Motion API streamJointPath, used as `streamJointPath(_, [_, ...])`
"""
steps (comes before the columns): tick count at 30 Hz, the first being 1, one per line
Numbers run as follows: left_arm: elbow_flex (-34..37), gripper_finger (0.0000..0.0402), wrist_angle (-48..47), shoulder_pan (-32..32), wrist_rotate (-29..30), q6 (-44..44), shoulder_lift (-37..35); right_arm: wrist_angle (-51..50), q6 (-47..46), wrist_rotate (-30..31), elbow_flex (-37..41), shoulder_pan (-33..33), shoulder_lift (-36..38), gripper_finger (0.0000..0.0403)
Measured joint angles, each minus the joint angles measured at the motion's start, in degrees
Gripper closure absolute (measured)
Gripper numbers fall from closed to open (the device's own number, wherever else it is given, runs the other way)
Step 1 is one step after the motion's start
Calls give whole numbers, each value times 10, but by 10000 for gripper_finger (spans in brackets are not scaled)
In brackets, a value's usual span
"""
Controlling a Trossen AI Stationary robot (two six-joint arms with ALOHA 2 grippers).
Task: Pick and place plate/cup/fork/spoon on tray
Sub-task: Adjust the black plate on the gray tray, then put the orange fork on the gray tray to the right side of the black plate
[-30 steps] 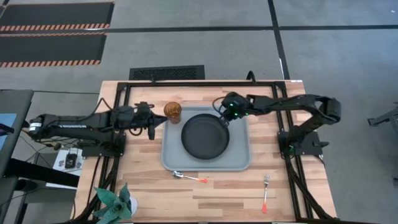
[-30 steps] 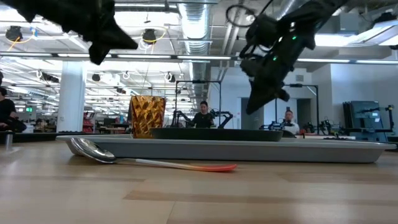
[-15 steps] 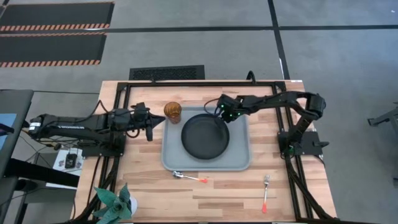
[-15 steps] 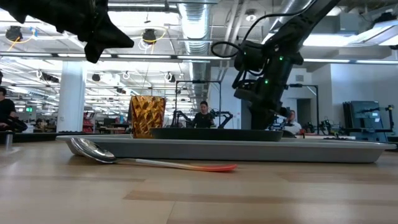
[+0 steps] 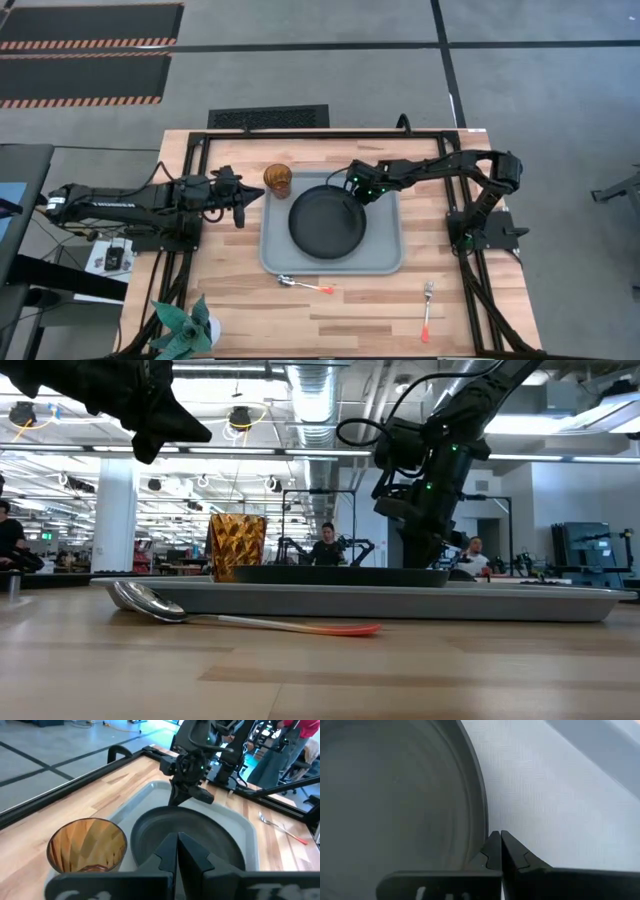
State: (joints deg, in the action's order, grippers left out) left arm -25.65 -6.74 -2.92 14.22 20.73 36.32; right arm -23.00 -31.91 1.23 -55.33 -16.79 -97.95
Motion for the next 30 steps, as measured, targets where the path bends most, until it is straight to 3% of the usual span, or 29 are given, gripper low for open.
streamJointPath(9, [0,401,0,0,0,0,0,-29,-3,0,0,7,16,397])
streamJointPath(14, [0,401,-1,0,0,-1,0,-112,-16,-10,0,1,76,398])
streamJointPath(18, [0,401,-2,0,0,-1,0,-109,-50,-12,27,14,147,400])
streamJointPath(23, [0,401,2,0,-1,0,0,-53,-158,-13,86,77,229,400])
streamJointPath(27, [0,401,3,0,0,6,0,-59,-264,-2,109,160,269,401])
streamJointPath(30, [17,401,63,0,2,6,0,-94,-363,36,110,237,280,401])
